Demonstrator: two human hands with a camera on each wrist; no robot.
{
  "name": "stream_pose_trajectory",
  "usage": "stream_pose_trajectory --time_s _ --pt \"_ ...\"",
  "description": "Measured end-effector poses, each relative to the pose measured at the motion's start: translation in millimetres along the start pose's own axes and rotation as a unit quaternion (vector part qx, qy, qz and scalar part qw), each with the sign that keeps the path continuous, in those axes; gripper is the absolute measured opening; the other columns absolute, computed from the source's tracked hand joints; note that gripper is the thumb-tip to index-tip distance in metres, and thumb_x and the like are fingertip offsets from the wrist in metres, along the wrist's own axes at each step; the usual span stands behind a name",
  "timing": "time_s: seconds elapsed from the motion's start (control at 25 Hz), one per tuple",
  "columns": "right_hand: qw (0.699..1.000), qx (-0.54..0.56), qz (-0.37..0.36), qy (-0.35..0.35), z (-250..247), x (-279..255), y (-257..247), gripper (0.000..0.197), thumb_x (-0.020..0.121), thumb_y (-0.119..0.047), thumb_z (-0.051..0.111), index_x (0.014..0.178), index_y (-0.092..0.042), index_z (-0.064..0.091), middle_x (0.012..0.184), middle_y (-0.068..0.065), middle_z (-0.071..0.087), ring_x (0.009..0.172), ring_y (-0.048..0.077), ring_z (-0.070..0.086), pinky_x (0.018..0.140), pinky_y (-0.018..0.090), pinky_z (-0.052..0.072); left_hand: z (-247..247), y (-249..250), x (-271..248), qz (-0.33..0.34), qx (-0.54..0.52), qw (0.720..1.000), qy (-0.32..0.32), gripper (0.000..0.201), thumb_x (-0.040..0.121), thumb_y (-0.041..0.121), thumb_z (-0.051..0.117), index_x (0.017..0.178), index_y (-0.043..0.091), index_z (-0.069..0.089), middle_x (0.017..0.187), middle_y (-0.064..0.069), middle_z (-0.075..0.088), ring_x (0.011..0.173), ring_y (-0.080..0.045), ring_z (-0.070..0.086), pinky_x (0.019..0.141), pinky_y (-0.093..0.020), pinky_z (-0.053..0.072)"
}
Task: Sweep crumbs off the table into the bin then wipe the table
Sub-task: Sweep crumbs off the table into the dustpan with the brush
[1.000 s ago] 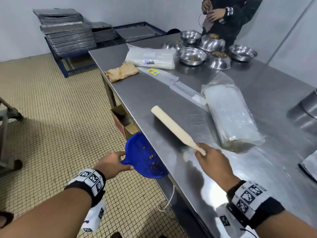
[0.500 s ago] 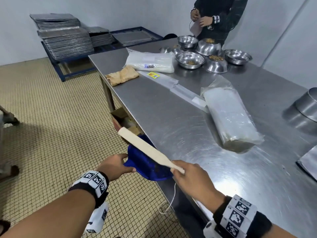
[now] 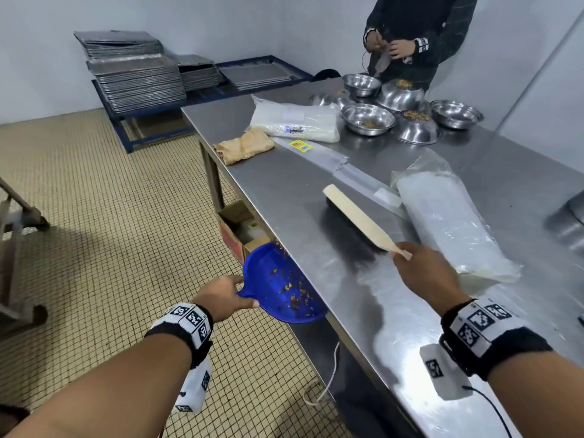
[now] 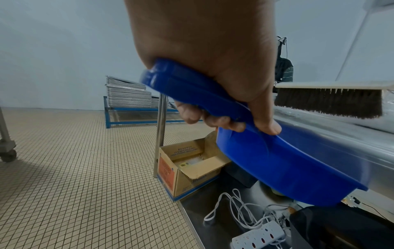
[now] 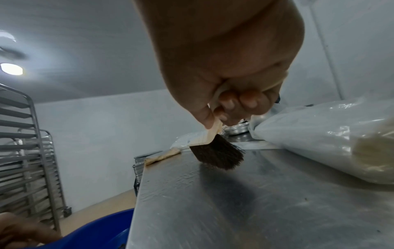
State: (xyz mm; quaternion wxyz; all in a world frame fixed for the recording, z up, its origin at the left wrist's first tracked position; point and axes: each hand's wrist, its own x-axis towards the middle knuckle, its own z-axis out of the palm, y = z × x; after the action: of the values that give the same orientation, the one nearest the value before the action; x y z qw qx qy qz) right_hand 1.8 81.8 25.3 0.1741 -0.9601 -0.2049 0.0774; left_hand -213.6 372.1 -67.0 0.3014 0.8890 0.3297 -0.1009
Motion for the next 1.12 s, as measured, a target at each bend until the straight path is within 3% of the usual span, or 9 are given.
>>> stream_pose_trajectory --time_s 0.2,0.4,0.64,0.8,0.92,1.0,1.12 --pt "1.0 -0.009 0.018 0.005 14 4 -12 0.031 0.096 -0.033 0.047 0.122 -0.027 0.062 0.101 0.009 0.07 0.094 0.033 0.061 0.075 0.035 0.045 -12 -11 15 0.005 -0.003 1.0 0.006 0.074 0.074 0.057 0.074 0.137 0.027 0.051 0.079 0.013 0.063 0.079 -0.008 0.062 0.069 -0.027 0.047" --pt "0.998 -0.016 -0.042 -0.033 37 -15 -41 0.031 0.097 -0.032 0.045 0.123 -0.027 0.059 0.09 0.006 0.068 0.078 0.028 0.058 0.068 0.033 0.045 -18 -19 24 0.005 -0.009 1.0 0.0 0.077 0.074 0.055 0.075 0.139 0.024 0.049 0.09 0.004 0.069 0.086 -0.011 0.064 0.082 -0.031 0.052" --pt "0.986 -0.036 -0.126 -0.098 59 -53 -86 0.034 0.099 -0.036 0.041 0.13 -0.038 0.052 0.073 -0.008 0.059 0.06 0.011 0.051 0.053 0.023 0.033 -24 -28 31 0.013 0.008 1.0 -0.002 0.076 0.074 0.058 0.073 0.139 0.027 0.049 0.096 0.007 0.066 0.091 -0.013 0.061 0.078 -0.028 0.048" --pt "0.987 -0.033 -0.117 -0.105 59 -55 -110 0.032 0.098 -0.036 0.041 0.127 -0.04 0.054 0.087 -0.004 0.066 0.071 0.016 0.053 0.061 0.027 0.036 -28 -37 35 0.026 -0.001 1.0 -0.007 0.075 0.073 0.058 0.074 0.137 0.028 0.051 0.09 0.006 0.068 0.087 -0.011 0.063 0.076 -0.029 0.049" --pt "0.991 -0.043 -0.11 -0.067 47 -35 -127 0.03 0.097 -0.038 0.044 0.123 -0.038 0.058 0.1 0.001 0.07 0.092 0.026 0.063 0.069 0.032 0.041 -35 -42 39 0.026 -0.004 1.0 -0.008 0.071 0.071 0.057 0.075 0.133 0.03 0.054 0.087 0.009 0.063 0.086 -0.013 0.061 0.07 -0.027 0.043" --pt "0.993 -0.053 -0.098 -0.05 38 -17 -134 0.031 0.095 -0.041 0.047 0.124 -0.038 0.059 0.107 0.001 0.07 0.101 0.027 0.062 0.078 0.035 0.046 -39 -45 41 0.029 -0.005 1.0 -0.01 0.071 0.07 0.058 0.076 0.132 0.03 0.055 0.079 0.01 0.059 0.082 -0.013 0.06 0.066 -0.026 0.04" --pt "0.991 -0.085 -0.092 -0.049 28 7 -138 0.032 0.094 -0.042 0.048 0.124 -0.038 0.059 0.113 0.001 0.068 0.106 0.027 0.061 0.085 0.037 0.047 -46 -48 50 0.031 -0.012 0.999 -0.009 0.069 0.071 0.057 0.076 0.132 0.03 0.056 0.079 0.008 0.064 0.081 -0.013 0.061 0.067 -0.027 0.041"
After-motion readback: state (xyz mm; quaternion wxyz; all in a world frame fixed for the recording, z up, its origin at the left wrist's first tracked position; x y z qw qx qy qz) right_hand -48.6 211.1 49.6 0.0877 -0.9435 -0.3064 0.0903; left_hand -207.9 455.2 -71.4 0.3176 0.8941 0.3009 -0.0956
